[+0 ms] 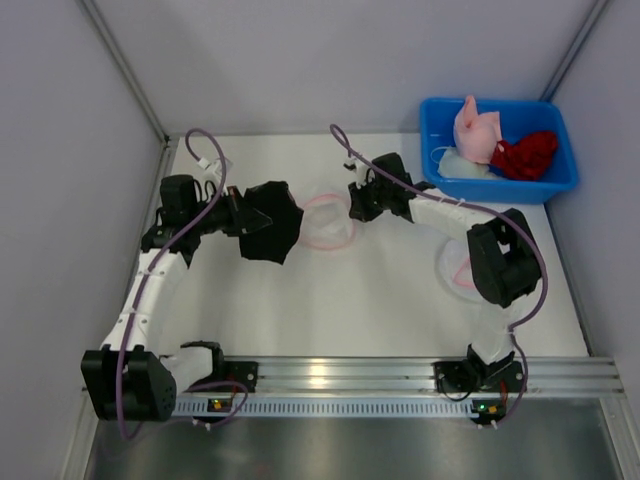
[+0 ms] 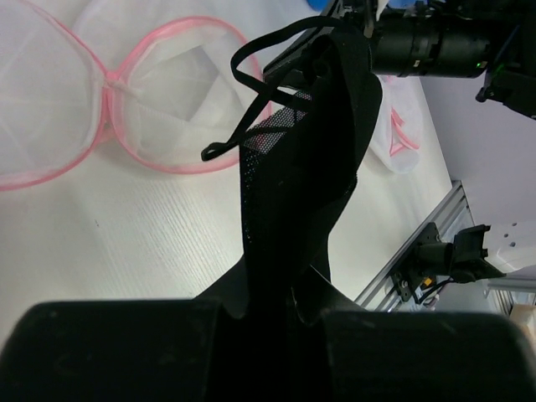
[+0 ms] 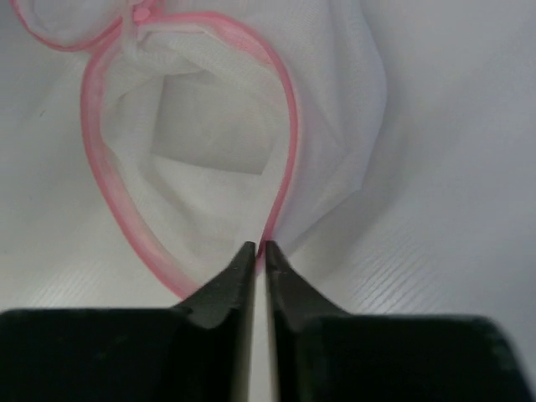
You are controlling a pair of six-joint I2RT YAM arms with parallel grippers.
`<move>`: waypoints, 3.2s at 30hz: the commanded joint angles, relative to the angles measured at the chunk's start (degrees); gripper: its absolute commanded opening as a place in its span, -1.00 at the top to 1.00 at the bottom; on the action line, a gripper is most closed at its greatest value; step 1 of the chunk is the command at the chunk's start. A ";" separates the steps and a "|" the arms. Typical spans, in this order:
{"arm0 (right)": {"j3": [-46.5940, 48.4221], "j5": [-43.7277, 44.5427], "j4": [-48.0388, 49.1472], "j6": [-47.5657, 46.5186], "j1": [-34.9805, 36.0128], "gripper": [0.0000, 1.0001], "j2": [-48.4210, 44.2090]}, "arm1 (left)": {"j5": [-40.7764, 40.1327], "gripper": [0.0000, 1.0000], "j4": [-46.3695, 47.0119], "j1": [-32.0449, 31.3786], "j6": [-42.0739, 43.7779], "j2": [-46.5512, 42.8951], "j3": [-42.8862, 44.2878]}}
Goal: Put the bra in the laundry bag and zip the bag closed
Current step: Move the laundry bag to the center of the board, then place the bra in the laundry bag.
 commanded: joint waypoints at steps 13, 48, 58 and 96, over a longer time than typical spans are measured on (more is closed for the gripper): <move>5.46 2.48 -0.02 2.22 0.58 0.08 5.15 | 1.22 1.00 0.86 0.31 0.24 -0.33 0.16; -15.80 -5.25 -1.61 -19.40 8.23 1.00 -21.74 | 15.81 1.00 1.92 -16.13 -7.76 27.97 1.30; -13.18 -7.36 -1.08 -18.97 7.62 1.00 -20.17 | 7.21 1.00 1.92 -18.57 -8.37 31.83 3.42; -22.47 -34.34 28.25 41.35 7.18 1.00 -14.54 | -7.11 1.00 47.48 -14.01 -56.29 26.83 -12.06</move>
